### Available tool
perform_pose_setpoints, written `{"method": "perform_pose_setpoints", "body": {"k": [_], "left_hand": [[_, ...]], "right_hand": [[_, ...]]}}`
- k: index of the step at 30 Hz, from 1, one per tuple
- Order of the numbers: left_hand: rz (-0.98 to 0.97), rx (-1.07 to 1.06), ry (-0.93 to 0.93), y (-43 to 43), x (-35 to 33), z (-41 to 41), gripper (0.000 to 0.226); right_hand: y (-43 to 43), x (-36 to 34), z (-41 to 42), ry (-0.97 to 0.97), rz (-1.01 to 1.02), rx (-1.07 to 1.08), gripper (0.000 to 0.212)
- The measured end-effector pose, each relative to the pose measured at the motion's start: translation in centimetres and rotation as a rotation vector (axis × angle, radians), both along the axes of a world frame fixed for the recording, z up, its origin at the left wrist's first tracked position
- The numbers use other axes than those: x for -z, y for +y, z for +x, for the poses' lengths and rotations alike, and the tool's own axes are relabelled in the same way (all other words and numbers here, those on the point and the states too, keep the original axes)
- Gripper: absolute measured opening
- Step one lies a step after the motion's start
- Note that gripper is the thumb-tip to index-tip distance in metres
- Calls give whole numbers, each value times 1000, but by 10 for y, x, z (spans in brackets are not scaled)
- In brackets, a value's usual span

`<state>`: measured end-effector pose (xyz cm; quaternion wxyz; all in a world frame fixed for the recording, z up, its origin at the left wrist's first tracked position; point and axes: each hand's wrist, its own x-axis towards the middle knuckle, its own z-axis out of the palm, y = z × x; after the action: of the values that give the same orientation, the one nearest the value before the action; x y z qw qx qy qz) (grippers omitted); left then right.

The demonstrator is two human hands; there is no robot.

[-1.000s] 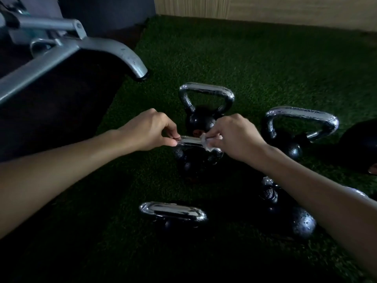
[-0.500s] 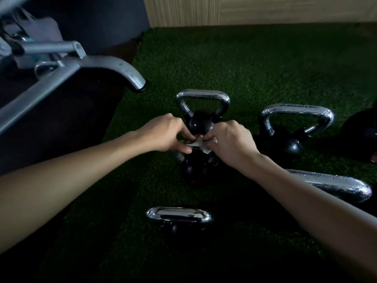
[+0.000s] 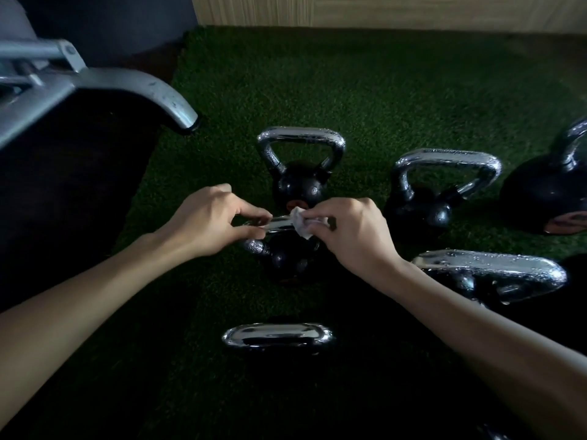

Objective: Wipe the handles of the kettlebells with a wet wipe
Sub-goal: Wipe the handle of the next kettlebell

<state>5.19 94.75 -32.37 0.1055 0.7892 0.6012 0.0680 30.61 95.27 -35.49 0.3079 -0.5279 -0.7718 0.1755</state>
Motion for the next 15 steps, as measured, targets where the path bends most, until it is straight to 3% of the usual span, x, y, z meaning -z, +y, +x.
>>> {"method": "perform_pose_setpoints", "body": {"k": [5,8,11,15], "left_hand": [[33,-27,-27,-14,8,-23,47],[14,-50,-65,-17,13,-37,51],[36,-19,-108,-18,22,-47,50],[92,13,-184,-19,33,-46,42]], "right_hand": [[-4,26,-5,135,-149,95,20],[-7,23,-20,183,-128,68,20],[-8,26,-26,187,-103,72,21],[-8,44,-23,174,-213,116,18]]}}
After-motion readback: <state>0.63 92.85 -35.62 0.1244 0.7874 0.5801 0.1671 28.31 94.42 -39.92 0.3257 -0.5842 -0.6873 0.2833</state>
